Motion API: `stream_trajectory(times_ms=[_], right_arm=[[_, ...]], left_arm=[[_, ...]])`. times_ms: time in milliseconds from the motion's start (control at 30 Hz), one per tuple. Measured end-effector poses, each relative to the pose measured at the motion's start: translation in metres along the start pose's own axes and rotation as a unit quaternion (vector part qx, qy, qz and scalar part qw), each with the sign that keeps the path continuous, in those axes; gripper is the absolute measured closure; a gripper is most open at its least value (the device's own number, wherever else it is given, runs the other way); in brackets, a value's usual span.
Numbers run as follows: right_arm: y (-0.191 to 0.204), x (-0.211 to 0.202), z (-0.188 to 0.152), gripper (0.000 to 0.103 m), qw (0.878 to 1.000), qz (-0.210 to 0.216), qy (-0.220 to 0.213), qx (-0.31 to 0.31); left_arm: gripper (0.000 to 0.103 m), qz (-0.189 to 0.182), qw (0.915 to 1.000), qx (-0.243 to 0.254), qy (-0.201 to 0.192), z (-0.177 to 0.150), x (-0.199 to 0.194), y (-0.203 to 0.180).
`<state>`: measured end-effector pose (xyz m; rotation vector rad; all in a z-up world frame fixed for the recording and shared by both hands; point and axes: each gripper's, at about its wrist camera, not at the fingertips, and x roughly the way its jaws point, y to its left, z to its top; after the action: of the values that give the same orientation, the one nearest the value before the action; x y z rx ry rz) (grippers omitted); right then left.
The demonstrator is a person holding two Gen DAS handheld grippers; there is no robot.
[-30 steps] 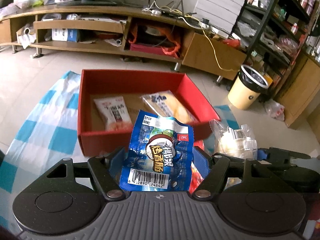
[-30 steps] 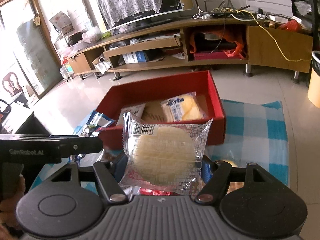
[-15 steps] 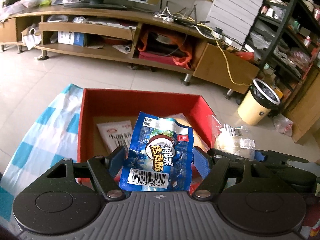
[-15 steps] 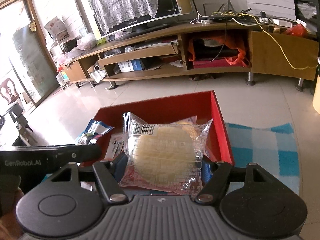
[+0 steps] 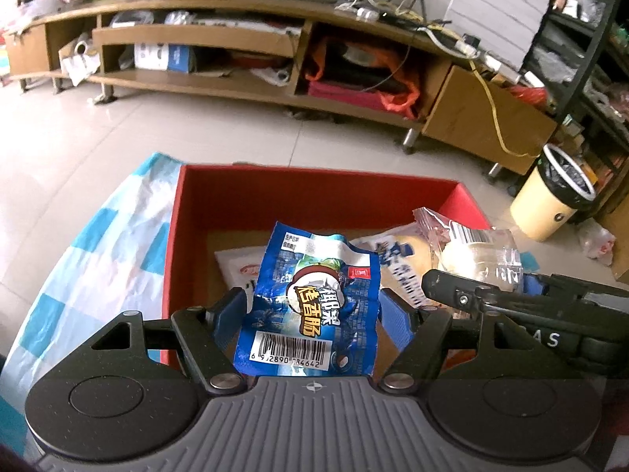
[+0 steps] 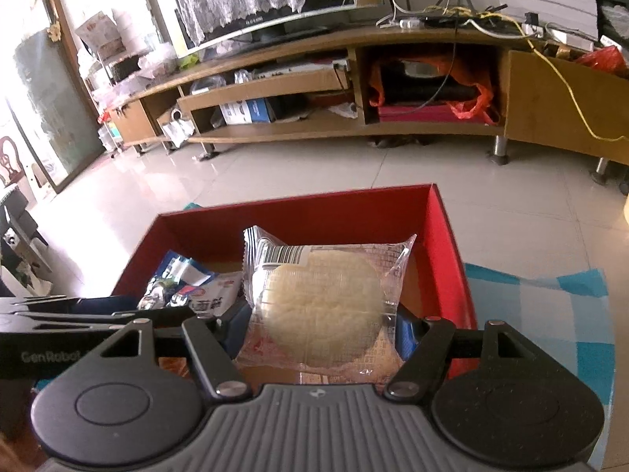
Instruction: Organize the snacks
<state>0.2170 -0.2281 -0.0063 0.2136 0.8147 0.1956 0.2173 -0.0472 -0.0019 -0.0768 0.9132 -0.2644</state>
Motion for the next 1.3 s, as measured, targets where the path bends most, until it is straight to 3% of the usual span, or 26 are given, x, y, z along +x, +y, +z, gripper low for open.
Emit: stream_trajectory(times_ms=[167,300,567,767,1300], right_arm=[[0.002,0.020,-0.002,0.033,1.000,-0.003,0.024,-0.006],[0.002,0.022,-0.001,0.031,1.000,-0.002,0.024,-0.006],[0.003,0.021,0.000,0.030,0.999,-0.008,0.030,-0.012],[0.001,0.020,0.002,0.023,1.000,-0.007,0.027,-0.008],[0.001,0.003,0.002,0.023,1.000,-0.005,0.006,-0.007]], left_arm=[[0.023,0.013,0.9998,-0.009,0.012,0.000,0.008,0.008],[0.018,0.014,0.9998,-0.011,0.006,0.001,0.005,0.009],[0.017,0.013,0.9998,-0.015,0.003,0.002,0.002,0.008],[0.015,0.009,0.9997,-0.020,0.003,0.004,0.000,0.009],[0.014,0.007,0.9999,-0.013,-0.001,0.000,-0.007,0.006]])
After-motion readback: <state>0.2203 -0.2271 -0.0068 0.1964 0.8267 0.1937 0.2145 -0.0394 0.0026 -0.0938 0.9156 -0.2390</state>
